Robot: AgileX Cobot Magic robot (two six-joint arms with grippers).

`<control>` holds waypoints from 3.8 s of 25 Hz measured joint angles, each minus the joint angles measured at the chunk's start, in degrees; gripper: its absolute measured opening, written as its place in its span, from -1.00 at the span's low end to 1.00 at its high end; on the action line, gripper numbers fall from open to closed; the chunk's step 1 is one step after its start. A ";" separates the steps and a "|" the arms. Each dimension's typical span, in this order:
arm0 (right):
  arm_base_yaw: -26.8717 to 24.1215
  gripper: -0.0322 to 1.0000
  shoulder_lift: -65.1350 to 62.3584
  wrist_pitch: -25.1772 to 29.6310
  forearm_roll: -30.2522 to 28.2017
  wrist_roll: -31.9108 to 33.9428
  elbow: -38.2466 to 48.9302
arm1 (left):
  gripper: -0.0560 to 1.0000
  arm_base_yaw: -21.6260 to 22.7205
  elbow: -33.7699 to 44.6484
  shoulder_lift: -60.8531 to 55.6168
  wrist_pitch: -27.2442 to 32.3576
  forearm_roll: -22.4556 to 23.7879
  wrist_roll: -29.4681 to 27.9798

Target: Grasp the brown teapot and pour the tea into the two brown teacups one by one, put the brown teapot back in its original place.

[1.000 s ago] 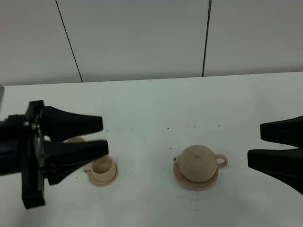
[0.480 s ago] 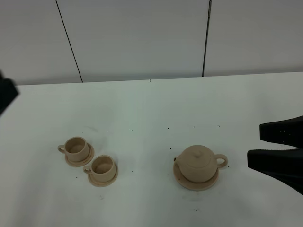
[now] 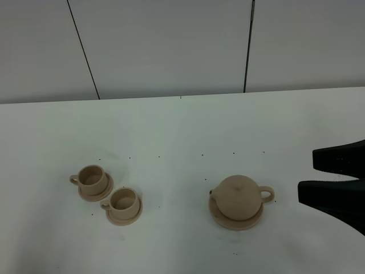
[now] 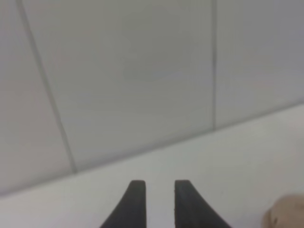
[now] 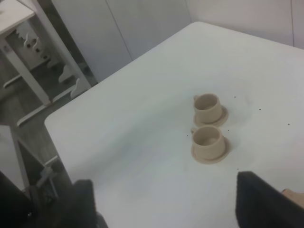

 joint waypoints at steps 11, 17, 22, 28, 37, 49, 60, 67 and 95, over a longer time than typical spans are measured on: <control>0.00 0.21 0.00 0.00 0.00 0.00 0.00 | -0.48 0.00 0.00 -0.15 13.83 10.04 -12.35; 0.00 0.21 0.00 0.00 -0.05 0.00 0.00 | -0.48 0.00 0.00 -5.66 17.60 12.48 -16.39; 0.00 0.21 0.00 0.27 0.00 0.00 0.00 | -0.48 0.00 -0.05 -10.48 22.92 15.40 -21.07; 0.00 0.21 0.00 0.27 0.00 0.00 0.00 | -0.48 0.00 -0.05 -13.97 29.48 19.02 -25.05; 0.00 0.21 0.00 0.87 0.05 0.69 0.00 | -0.48 0.00 -0.05 -14.31 31.90 19.81 -26.21; 0.00 0.21 0.00 1.46 0.05 1.43 0.00 | -0.48 0.00 -0.05 -14.31 33.23 19.93 -26.91; 0.00 0.21 0.00 1.83 0.05 1.61 0.00 | -0.48 0.00 2.31 -17.13 35.49 21.35 -29.85; 0.00 0.21 0.00 1.83 0.00 1.72 0.00 | -0.48 0.00 8.90 -22.46 31.27 22.64 -31.02; 0.00 0.21 0.00 1.36 0.00 1.90 0.00 | -0.46 0.00 12.60 -22.84 28.41 24.04 -30.29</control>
